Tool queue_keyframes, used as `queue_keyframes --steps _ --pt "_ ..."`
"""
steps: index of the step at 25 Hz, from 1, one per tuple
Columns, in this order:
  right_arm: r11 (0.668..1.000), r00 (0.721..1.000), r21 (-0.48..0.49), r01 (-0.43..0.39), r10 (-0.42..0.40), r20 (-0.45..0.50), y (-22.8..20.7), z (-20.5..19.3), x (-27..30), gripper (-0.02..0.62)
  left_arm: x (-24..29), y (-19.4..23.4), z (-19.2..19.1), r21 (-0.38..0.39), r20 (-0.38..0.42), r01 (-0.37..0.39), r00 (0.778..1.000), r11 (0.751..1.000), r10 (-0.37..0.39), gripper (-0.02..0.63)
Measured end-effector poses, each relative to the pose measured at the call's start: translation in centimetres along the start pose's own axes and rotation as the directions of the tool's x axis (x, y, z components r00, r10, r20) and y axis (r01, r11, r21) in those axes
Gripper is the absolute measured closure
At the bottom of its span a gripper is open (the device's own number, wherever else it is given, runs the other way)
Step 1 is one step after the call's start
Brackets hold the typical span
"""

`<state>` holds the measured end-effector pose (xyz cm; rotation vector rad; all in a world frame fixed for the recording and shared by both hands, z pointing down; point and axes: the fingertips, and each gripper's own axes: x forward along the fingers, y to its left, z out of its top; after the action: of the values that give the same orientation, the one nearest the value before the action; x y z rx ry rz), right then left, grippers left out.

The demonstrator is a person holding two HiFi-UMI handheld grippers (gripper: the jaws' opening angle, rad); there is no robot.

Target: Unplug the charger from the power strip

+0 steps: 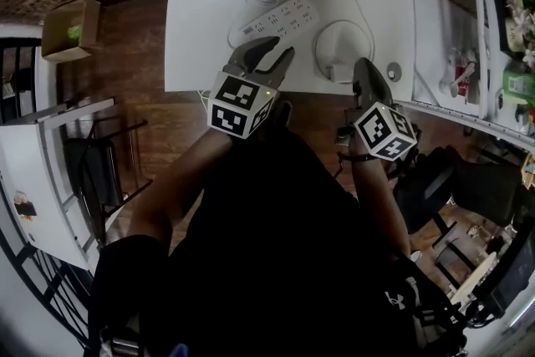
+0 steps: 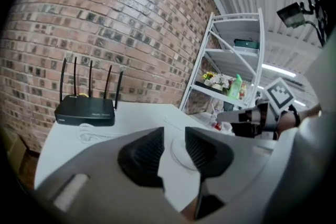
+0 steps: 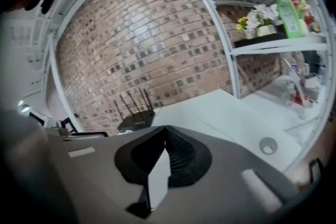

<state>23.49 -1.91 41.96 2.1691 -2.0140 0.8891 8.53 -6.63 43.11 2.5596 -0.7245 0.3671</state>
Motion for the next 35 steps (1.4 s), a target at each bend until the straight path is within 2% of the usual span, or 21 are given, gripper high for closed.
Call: queue_keyframes --steps 3,5,7,10,18,35 --pt "0.972 0.982 -0.145 -0.187 0.189 0.003 5.9 1.0 0.9 0.584 -1.3 -0.1 1.1 0.074 0.037 -0.021 0.999 0.997 0.018 0.483" --pt "0.953 0.97 -0.185 -0.241 0.244 -0.005 8.3 0.9 1.4 0.584 -2.3 0.1 1.7 0.127 0.067 -0.045 0.997 0.991 0.036 0.485" --pt "0.946 0.963 -0.185 -0.265 0.268 -0.011 9.7 0.8 1.6 0.584 -3.4 -0.1 2.4 0.167 0.088 -0.055 0.995 0.984 0.04 0.485" --pt "0.935 0.959 -0.219 -0.279 0.284 -0.007 11.2 1.2 1.7 0.584 -4.8 -0.5 3.1 0.202 0.11 -0.06 0.993 0.978 0.039 0.485" --pt "0.888 0.939 -0.334 -0.316 0.343 0.023 14.3 2.7 1.2 0.584 -6.2 -0.3 3.7 0.15 0.146 -0.066 0.988 0.986 0.044 0.488" --pt "0.898 0.947 -0.328 -0.293 0.321 0.034 12.7 2.8 0.3 0.584 -4.8 -2.1 4.3 0.17 0.151 -0.029 0.989 0.985 0.003 0.488"
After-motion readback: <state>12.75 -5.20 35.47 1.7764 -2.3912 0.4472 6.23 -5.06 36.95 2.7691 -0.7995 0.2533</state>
